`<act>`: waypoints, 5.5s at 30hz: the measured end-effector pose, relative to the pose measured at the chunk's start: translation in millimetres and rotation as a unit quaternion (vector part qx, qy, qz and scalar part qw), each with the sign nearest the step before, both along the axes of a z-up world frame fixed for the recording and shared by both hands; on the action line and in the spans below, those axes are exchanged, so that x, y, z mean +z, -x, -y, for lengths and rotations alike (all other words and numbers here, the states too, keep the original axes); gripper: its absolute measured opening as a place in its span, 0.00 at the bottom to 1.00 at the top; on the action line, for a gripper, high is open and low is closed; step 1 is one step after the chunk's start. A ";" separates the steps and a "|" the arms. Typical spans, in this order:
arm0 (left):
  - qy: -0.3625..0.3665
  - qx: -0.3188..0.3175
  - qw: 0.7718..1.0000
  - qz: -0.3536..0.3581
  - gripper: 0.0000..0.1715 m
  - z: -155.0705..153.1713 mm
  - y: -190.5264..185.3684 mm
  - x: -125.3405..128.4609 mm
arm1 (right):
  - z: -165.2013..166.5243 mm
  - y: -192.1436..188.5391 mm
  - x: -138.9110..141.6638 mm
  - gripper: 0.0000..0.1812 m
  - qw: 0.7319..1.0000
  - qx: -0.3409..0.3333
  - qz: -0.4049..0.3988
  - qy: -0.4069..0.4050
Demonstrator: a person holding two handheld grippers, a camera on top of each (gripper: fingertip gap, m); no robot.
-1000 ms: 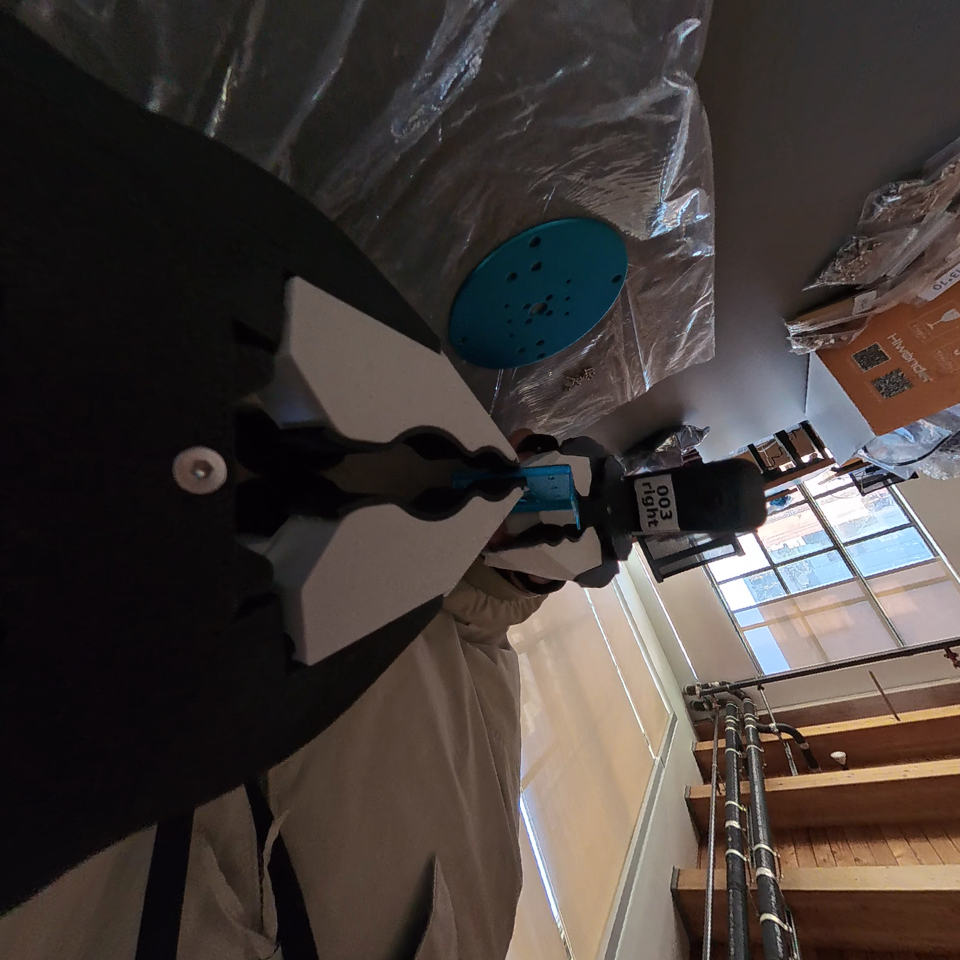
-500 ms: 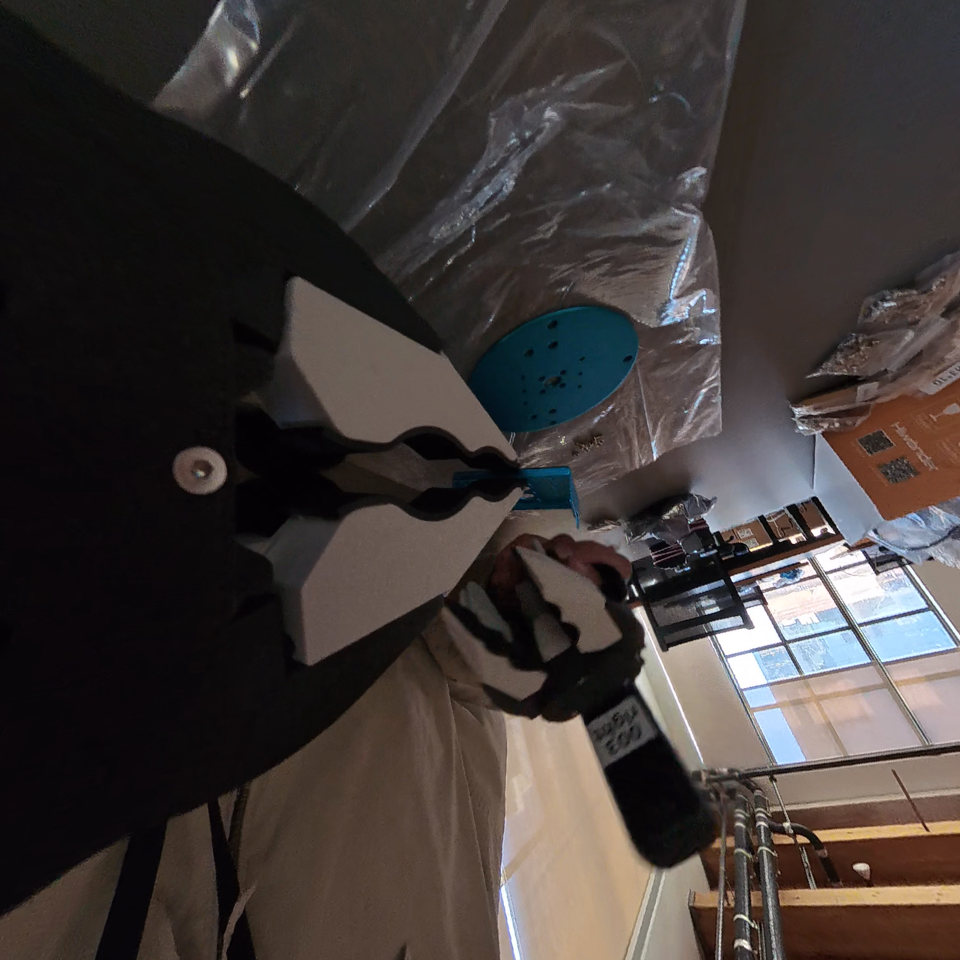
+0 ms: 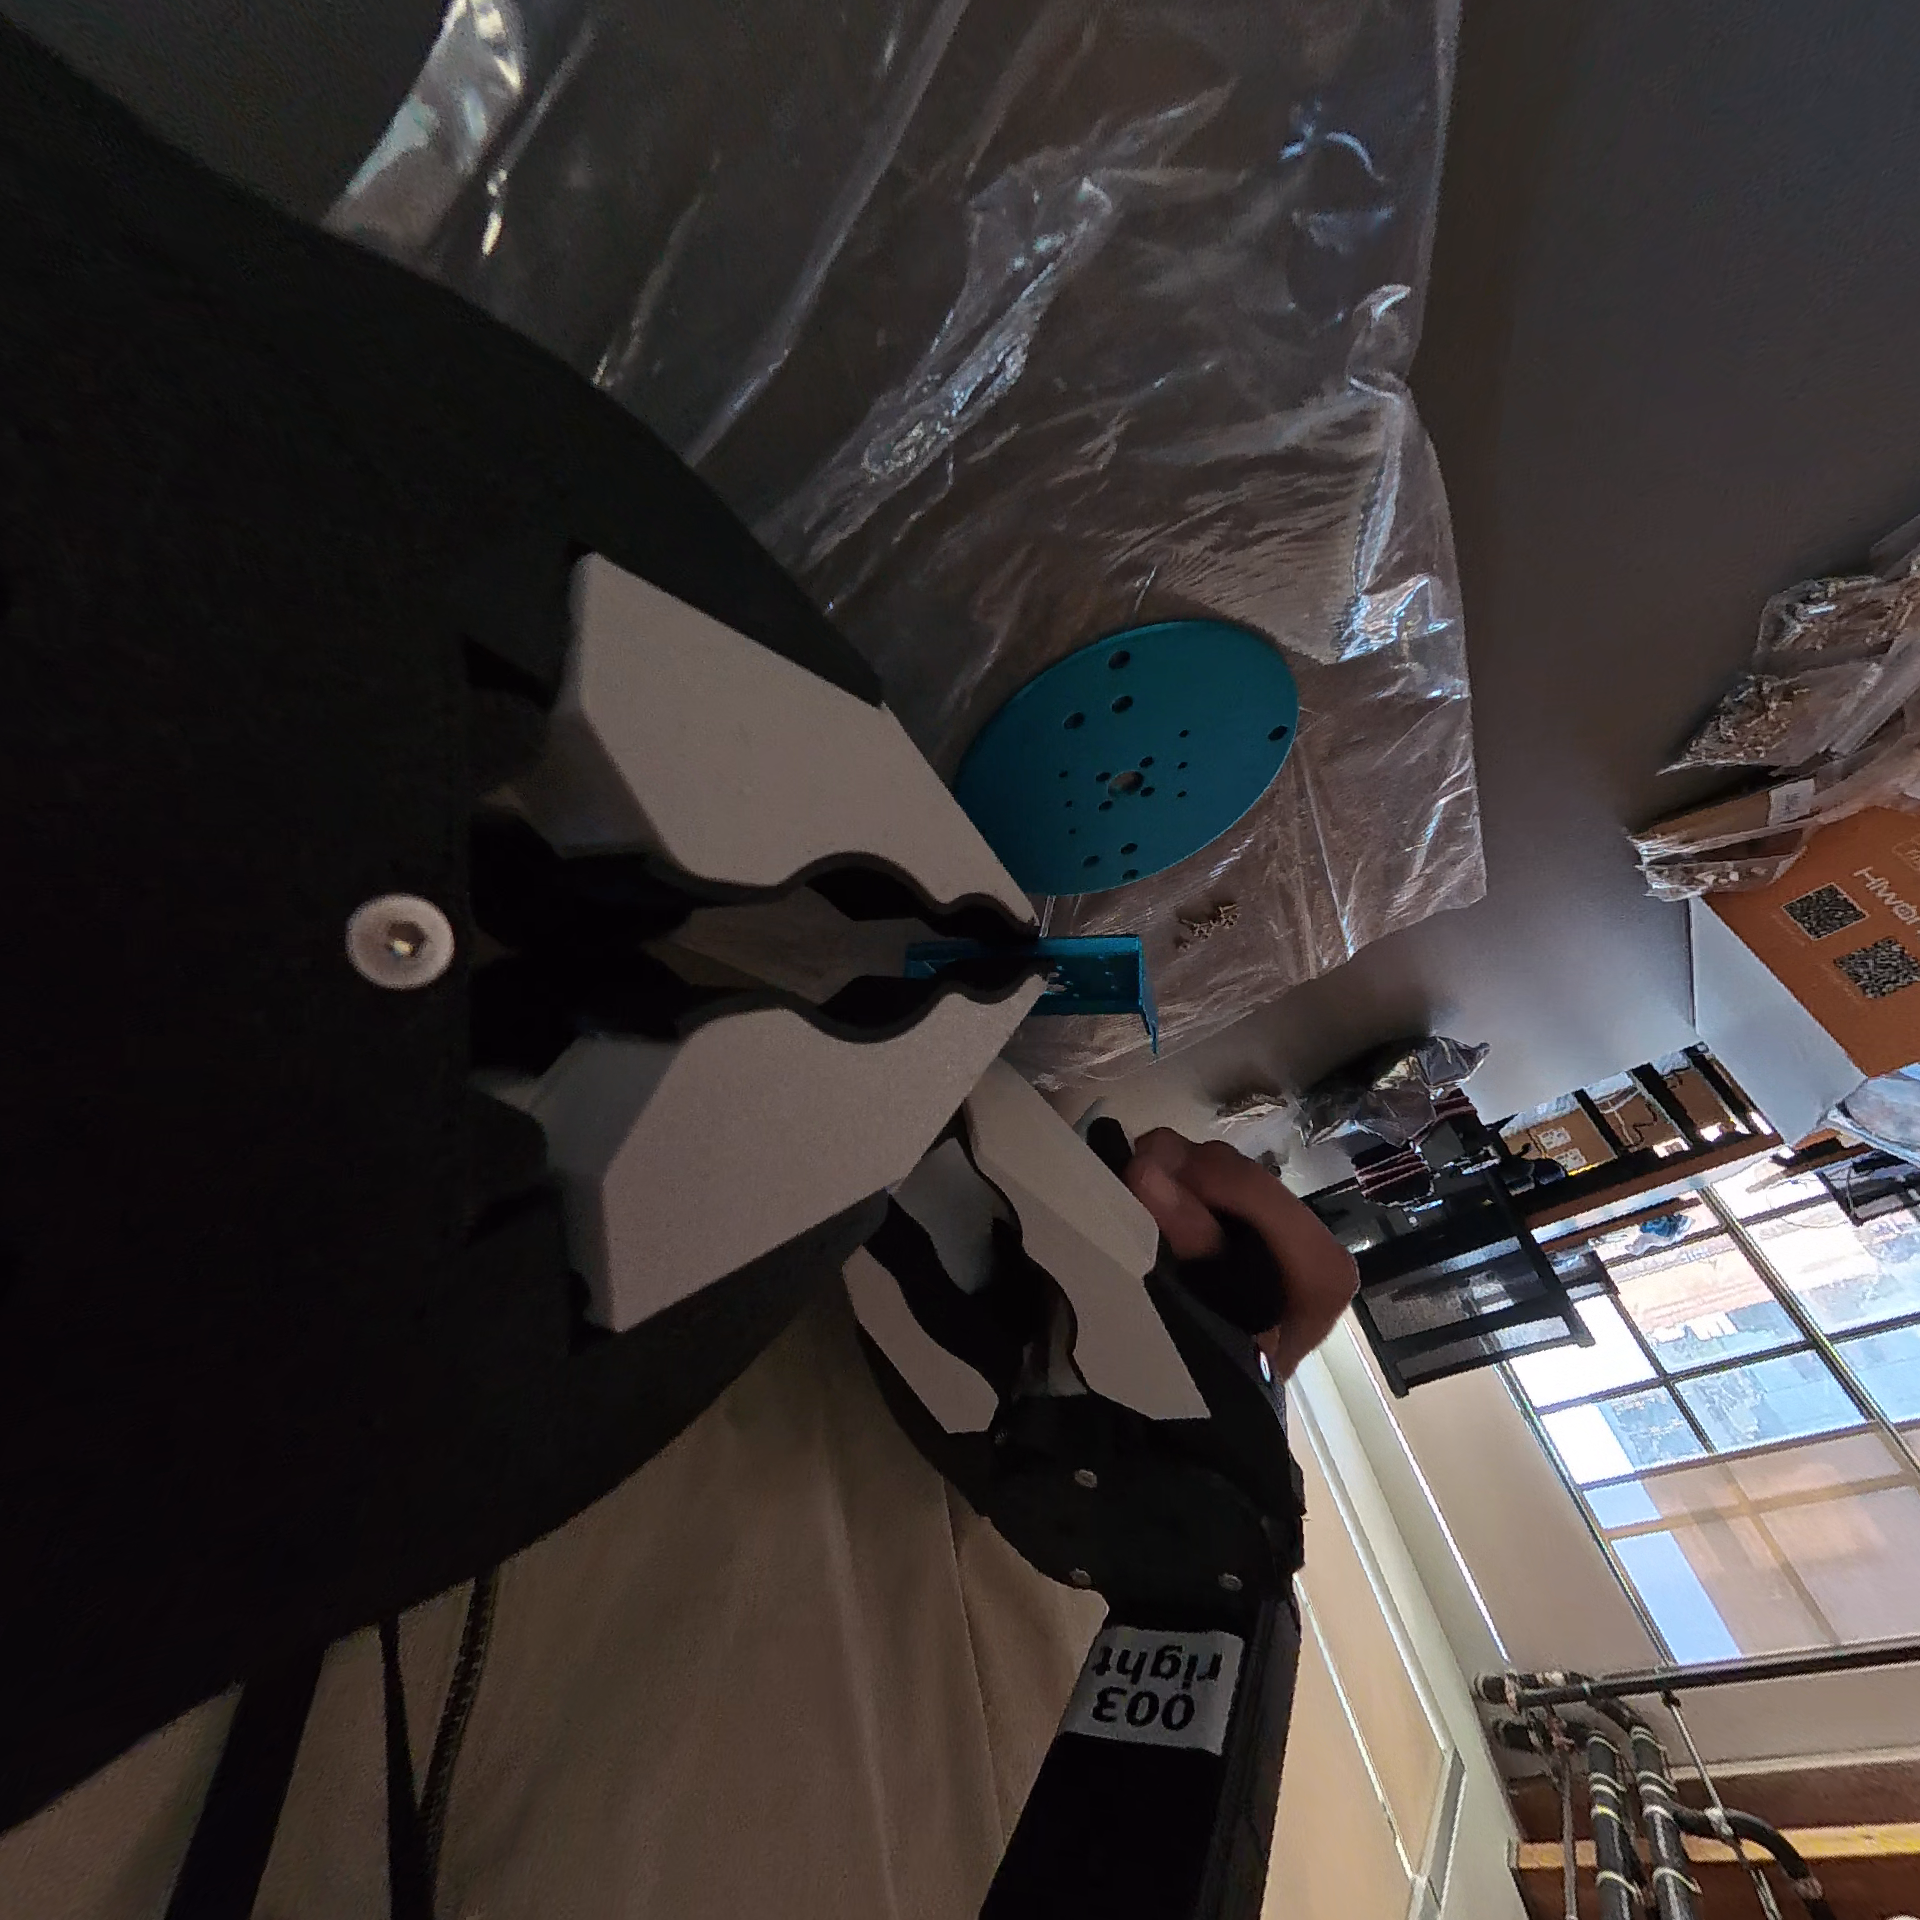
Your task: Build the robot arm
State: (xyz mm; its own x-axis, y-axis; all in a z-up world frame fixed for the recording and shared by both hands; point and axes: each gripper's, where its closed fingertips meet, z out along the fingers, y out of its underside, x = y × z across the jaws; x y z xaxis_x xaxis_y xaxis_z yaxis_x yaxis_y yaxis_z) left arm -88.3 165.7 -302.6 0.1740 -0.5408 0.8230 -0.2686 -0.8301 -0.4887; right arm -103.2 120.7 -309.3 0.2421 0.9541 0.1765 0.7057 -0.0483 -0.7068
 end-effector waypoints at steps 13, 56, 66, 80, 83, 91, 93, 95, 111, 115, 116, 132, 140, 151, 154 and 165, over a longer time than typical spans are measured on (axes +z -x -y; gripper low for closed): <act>0.005 -0.001 1.000 0.007 0.01 1.5 -0.7 3.4 | -1.4 -5.6 -1.3 0.20 0.999 0.007 0.040 -0.019; 0.015 0.025 1.000 -0.006 0.01 -11.6 4.7 -8.7 | -11.2 -46.0 -34.6 0.05 0.966 -0.240 -0.026 0.094; 0.019 0.019 1.000 -0.003 0.01 -8.0 2.5 -8.1 | -12.0 -49.5 -37.2 0.05 0.963 -0.253 -0.011 0.088; 0.057 0.012 0.998 0.022 0.01 -3.8 0.9 -2.5 | -27.7 -43.5 10.5 0.00 0.970 -0.229 -0.078 -0.023; 0.071 -0.001 0.997 0.031 0.01 2.1 -1.4 -0.5 | -30.5 -23.8 38.6 0.00 0.974 -0.167 -0.147 -0.047; 0.107 -0.017 0.992 0.060 0.01 10.1 -4.1 8.1 | -43.2 -18.7 21.3 0.00 0.977 -0.183 -0.098 -0.057; 0.115 -0.021 0.991 0.066 0.01 12.2 -4.8 10.0 | -42.7 -17.9 22.4 0.00 0.976 -0.184 -0.107 -0.054; 0.117 -0.026 0.990 0.068 0.01 14.8 -5.9 10.7 | -38.6 -12.9 22.4 0.00 0.976 -0.175 -0.125 -0.041; 0.095 -0.021 0.994 0.055 0.01 13.1 -4.5 8.6 | -34.0 -11.1 16.6 0.00 0.976 -0.169 -0.131 -0.036; 0.088 -0.018 0.995 0.051 0.01 10.9 -3.5 7.7 | -39.1 -20.4 21.2 0.00 0.974 -0.189 -0.110 -0.064; 0.085 -0.016 0.995 0.048 0.01 10.4 -3.3 7.2 | -39.1 -22.4 23.8 0.00 0.973 -0.194 -0.117 -0.050; -0.008 0.051 0.999 0.018 0.01 -10.7 -16.9 7.0 | -20.1 -26.9 4.5 0.22 0.868 -0.272 -0.295 0.292; 0.010 0.044 0.999 0.021 0.01 -0.7 -32.8 8.8 | -18.4 -60.3 8.6 0.14 0.947 -0.266 -0.166 0.071; -0.003 0.025 1.000 -0.002 0.01 6.6 -32.8 3.6 | -7.7 -25.8 -0.1 0.17 0.993 -0.113 -0.026 -0.022; -0.008 0.019 1.000 -0.008 0.01 8.1 -30.9 1.9 | -6.8 -26.6 -3.5 0.16 0.995 -0.101 0.003 -0.026; -0.006 0.034 0.999 -0.008 0.01 -1.5 -22.5 0.3 | -10.8 -54.1 2.4 0.14 0.989 -0.134 0.037 -0.052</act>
State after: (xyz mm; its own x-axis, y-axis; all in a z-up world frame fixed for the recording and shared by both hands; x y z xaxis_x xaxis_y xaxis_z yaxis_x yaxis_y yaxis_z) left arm -65.8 167.2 -302.3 0.2239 -0.5373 0.8131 -0.2189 -0.8407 -0.4953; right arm -49.0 131.5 -306.9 0.4667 0.8331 0.2967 0.7272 -0.1706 -0.6648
